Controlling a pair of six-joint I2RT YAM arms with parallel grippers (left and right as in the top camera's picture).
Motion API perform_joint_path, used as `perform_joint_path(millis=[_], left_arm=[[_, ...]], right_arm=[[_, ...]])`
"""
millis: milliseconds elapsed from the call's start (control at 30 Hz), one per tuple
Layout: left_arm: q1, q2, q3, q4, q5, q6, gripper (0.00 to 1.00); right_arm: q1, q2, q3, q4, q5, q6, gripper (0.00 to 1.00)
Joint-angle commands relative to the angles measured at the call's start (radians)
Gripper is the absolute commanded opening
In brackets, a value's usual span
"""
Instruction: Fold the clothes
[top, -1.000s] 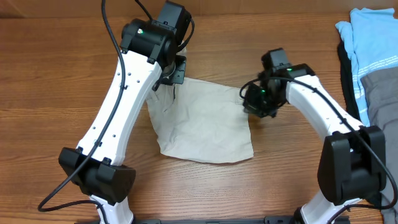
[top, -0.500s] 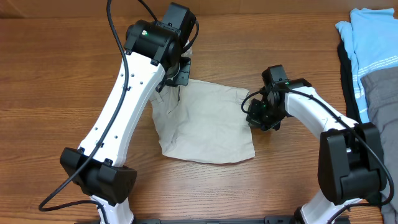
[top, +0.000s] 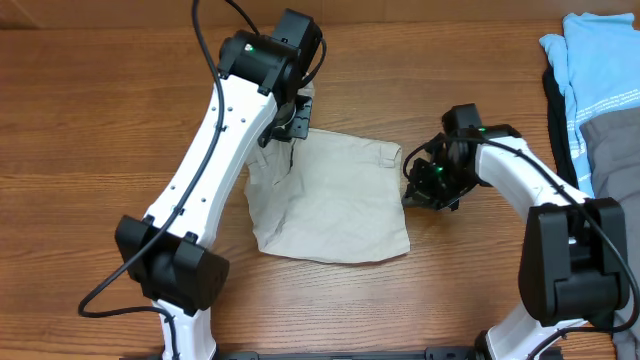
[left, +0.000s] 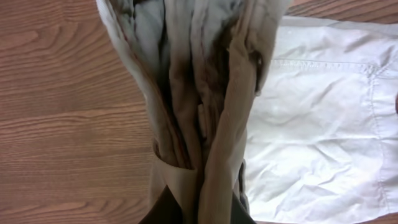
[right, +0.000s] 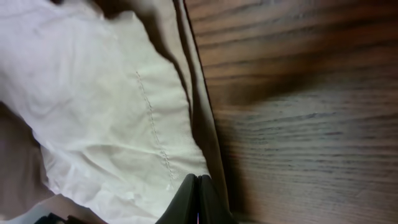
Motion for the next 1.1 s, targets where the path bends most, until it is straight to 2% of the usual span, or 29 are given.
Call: perform_joint_path(millis=[0, 333, 533, 800, 1067], left_arm=[[-0.013, -0.004, 0.003, 0.007, 0.022, -0.029, 0.04], [-0.024, -0.006, 0.021, 0.007, 0.026, -0.029, 0.04], [-0.045, -0.01, 0.051, -0.007, 0.069, -0.029, 0.04], [-0.062, -0.01, 0.068, -0.012, 0.084, -0.04, 0.04], [-0.076, -0.01, 0.092, -0.018, 0.208, -0.072, 0.04]], right_arm=[[0.015, 0.002, 0.006, 0.037, -0.049, -0.021, 0.04], [0.02, 0.003, -0.136, 0.223, -0.048, 0.027, 0.04], [0.021, 0.003, -0.217, 0.343, -0.047, 0.114, 0.04], [0.021, 0.003, -0.237, 0.362, -0.048, 0.124, 0.04], [0.021, 0.003, -0.237, 0.362, -0.047, 0.127, 0.04]])
